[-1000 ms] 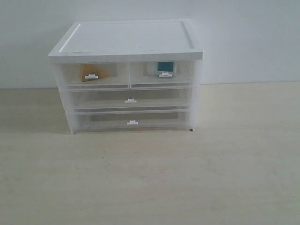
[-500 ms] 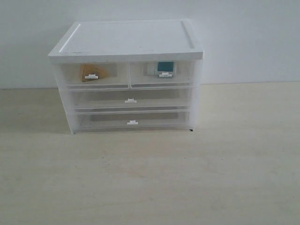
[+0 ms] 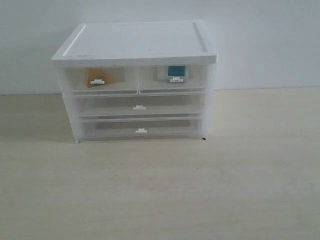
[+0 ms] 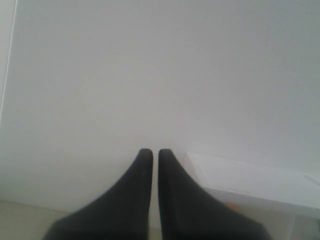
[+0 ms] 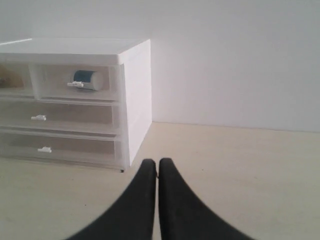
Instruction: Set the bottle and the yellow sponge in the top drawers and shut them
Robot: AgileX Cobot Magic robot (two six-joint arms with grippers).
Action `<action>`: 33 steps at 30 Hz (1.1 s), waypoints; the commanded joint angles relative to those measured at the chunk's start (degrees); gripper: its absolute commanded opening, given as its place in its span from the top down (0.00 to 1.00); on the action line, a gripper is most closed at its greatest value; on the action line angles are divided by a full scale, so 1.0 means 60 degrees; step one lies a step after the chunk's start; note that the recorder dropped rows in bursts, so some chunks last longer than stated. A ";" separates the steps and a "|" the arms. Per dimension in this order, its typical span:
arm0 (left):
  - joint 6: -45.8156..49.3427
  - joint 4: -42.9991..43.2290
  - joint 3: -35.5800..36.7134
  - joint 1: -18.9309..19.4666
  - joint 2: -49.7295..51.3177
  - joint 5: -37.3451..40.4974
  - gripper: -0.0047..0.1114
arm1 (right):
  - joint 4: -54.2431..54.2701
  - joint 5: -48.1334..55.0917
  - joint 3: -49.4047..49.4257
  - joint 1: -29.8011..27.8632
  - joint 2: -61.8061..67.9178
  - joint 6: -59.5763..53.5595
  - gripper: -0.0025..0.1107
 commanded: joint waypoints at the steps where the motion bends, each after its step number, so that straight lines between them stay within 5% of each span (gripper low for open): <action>1: -0.0087 0.0009 0.0032 -0.0008 -0.0015 0.0067 0.93 | -0.0228 0.0117 0.0037 -0.0330 -0.0049 0.0149 0.98; 8: -0.0087 0.0009 0.0032 -0.0008 -0.0015 0.0067 0.93 | -0.0782 0.0157 0.0037 -0.1541 -0.0049 0.1087 0.98; 33: -0.0087 0.0009 0.0032 -0.0008 -0.0015 0.0067 0.93 | -0.1297 0.0306 0.0037 -0.1541 -0.0049 0.1267 0.98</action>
